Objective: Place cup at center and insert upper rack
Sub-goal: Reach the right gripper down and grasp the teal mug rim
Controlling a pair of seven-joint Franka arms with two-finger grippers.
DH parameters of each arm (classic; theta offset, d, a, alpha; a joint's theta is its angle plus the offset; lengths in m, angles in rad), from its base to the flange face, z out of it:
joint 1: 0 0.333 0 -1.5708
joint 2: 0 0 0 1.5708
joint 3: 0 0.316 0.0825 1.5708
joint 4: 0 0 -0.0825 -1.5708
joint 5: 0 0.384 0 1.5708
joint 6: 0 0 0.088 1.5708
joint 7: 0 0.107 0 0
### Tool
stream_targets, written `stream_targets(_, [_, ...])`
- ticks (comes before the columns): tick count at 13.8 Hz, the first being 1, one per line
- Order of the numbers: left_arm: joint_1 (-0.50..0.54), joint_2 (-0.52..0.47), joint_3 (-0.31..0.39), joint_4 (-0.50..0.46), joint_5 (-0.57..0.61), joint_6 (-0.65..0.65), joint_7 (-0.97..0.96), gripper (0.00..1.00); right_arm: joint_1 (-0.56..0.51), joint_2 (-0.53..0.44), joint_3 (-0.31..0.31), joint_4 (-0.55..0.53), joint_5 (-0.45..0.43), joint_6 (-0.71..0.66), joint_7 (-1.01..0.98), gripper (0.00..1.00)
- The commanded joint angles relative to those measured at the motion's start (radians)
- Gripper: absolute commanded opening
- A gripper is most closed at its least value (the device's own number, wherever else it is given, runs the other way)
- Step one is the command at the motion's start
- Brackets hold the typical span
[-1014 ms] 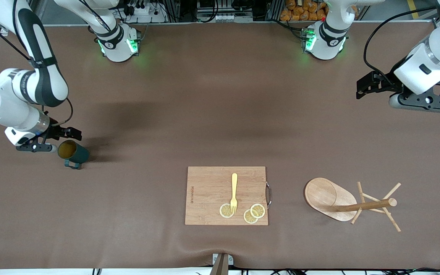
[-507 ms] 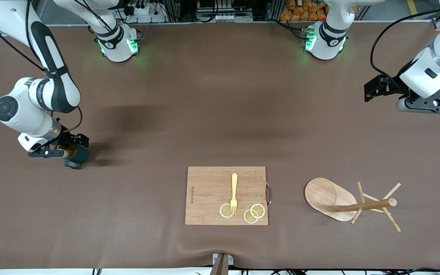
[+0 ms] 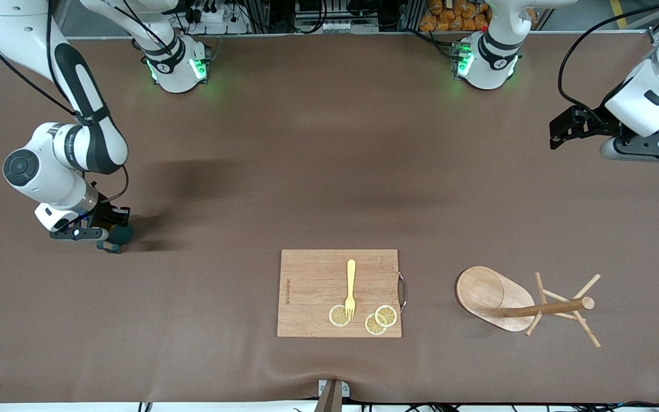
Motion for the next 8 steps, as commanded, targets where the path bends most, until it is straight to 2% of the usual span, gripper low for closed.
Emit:
stream_targets(1, [-0.035,-0.012,0.047,-0.005,0.008,0.002,0.013,1.00,-0.005,-0.003,0.000,0.006,0.012,-0.006,-0.003,0.00])
stream_targets(5, [-0.029,-0.007,0.040,-0.005,0.001,0.003,0.011,1.00,0.010,-0.026,0.000,0.025,0.012,-0.058,0.003,0.00])
stream_targets(8, [-0.028,-0.006,0.040,-0.007,0.001,0.005,0.013,1.00,0.068,-0.063,0.002,0.027,0.012,-0.118,0.116,0.00])
